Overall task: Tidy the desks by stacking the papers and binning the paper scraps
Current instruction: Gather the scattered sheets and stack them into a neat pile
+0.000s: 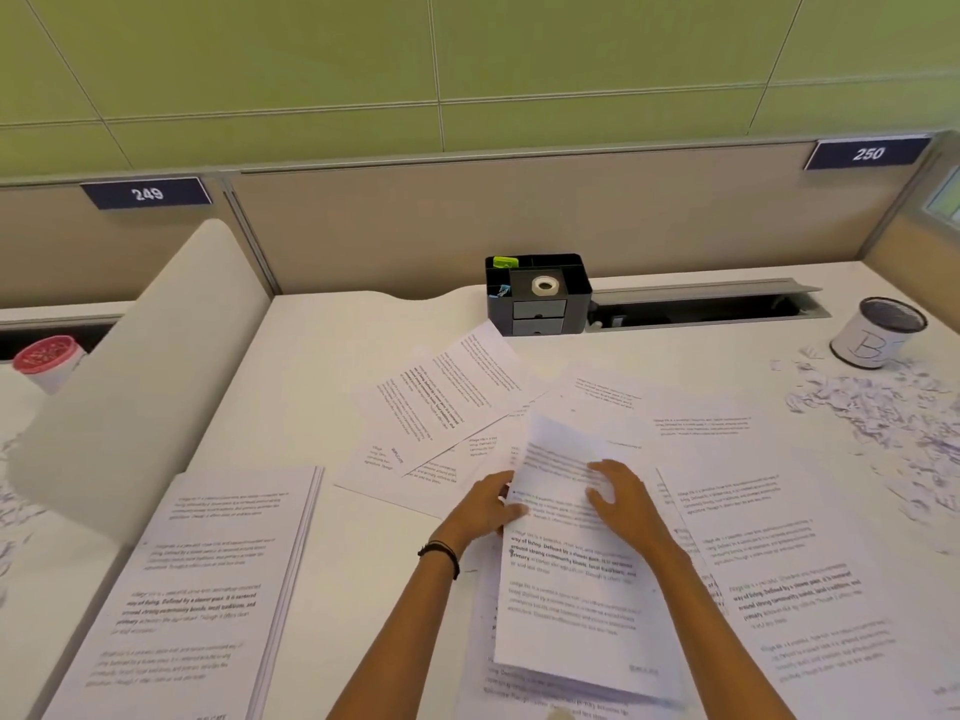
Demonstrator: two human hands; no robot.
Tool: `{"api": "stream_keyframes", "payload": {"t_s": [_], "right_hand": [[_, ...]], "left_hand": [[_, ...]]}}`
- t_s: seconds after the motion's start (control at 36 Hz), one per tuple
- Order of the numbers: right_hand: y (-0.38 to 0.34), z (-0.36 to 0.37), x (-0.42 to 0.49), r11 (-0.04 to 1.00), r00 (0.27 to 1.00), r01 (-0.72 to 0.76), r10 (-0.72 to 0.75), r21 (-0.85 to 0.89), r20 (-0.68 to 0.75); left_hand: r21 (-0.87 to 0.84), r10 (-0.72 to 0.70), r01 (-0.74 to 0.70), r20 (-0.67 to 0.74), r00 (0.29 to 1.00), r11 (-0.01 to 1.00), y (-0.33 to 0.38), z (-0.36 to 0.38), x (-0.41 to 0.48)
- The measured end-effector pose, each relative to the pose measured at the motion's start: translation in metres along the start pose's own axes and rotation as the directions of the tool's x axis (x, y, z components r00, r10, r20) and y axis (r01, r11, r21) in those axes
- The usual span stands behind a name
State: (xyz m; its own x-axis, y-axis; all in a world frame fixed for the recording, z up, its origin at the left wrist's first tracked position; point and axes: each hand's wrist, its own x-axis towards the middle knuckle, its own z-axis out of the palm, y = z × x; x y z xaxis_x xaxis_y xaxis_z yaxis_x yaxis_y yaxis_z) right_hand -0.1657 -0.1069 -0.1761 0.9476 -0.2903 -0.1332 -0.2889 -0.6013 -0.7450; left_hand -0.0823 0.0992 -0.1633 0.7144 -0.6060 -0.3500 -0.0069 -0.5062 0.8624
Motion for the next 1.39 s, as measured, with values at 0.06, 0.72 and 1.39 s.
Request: {"api": "stream_keyframes", "payload": {"t_s": [0.06,0.72,1.39], "right_hand": [[0.013,0.011,-0.003,0.995,1.0,0.004,-0.003,-0.103,0.019],[0.038,0.041,-0.015,0.935,0.979,0.113,-0.162,-0.336,-0.12],[0.023,0.03,-0.017,1.0,0.96,-0.017,0.011,-0.018,-0.281]], "left_hand": [[0.086,-0.022,0.03,-0.089,0.996,0.996,0.0,0.006,0.003],[-0.102,-0.239,0.218,-0.3,0.924,0.971,-0.003,0.017,0.005],[0.083,-0.059,0.101,-0.404,0.913,0.991,0.028,0.01,-0.014]]}}
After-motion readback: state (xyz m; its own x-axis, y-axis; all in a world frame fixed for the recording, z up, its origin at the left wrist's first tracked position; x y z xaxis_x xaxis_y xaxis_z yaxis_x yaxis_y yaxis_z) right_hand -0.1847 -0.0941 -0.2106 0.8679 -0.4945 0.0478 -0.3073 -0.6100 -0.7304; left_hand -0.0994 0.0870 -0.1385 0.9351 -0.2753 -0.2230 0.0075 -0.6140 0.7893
